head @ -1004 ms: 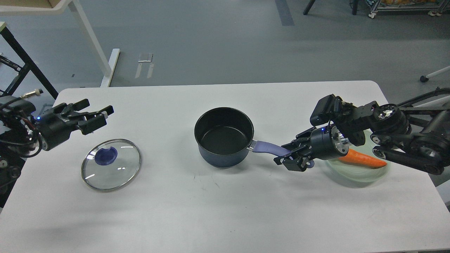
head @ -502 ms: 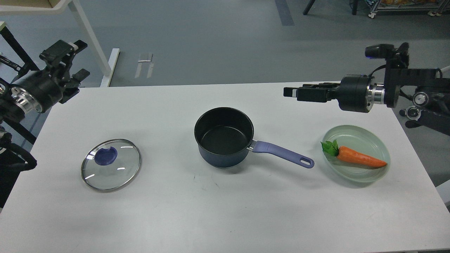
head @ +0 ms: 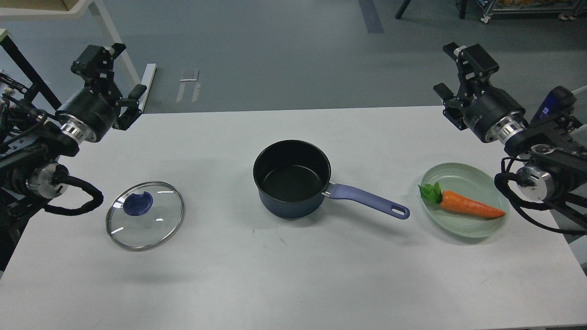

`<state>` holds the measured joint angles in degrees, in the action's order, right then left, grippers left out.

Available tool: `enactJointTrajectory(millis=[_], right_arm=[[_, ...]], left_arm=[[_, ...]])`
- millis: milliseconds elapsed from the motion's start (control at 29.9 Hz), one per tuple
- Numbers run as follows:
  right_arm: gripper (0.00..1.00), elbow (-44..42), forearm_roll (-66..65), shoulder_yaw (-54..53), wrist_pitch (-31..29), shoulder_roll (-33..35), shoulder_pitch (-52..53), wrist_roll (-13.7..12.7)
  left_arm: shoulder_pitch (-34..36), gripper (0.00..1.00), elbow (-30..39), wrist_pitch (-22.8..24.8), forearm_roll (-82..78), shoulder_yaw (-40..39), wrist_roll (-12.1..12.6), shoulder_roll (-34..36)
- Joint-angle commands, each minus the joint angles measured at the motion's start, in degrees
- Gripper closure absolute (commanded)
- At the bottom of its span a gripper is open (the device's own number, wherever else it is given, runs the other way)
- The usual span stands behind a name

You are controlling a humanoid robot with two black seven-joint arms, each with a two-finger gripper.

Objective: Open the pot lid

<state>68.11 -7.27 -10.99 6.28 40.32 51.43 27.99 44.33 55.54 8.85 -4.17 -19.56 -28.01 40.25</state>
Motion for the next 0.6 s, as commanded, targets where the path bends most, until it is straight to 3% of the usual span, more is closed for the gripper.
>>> enactJointTrajectory(millis=[0, 134, 335, 569], right_arm=[[0.0, -1.92, 3.57, -6.3, -0.39, -4.1, -5.72, 0.01], [0.0, -5.79, 6.04, -10.71, -4.24, -6.83, -8.89, 0.01], [0.0, -12.03, 9.56, -10.98, -22.7, -6.58, -9.86, 0.01], [0.0, -12.56, 9.29, -10.45, -24.04, -6.93, -9.95, 0.01]], left_arm=[[-3.8, 0.01, -0.52, 0.98, 0.39, -4.78, 1.71, -3.94], [-7.41, 0.01, -1.22, 5.02, 0.31, -8.03, 5.41, -7.81], [-8.03, 0.01, -4.74, 11.79, 0.39, -9.62, 5.68, -9.49], [-8.03, 0.01, -4.83, 11.8, 0.57, -11.73, 5.6, -9.66]])
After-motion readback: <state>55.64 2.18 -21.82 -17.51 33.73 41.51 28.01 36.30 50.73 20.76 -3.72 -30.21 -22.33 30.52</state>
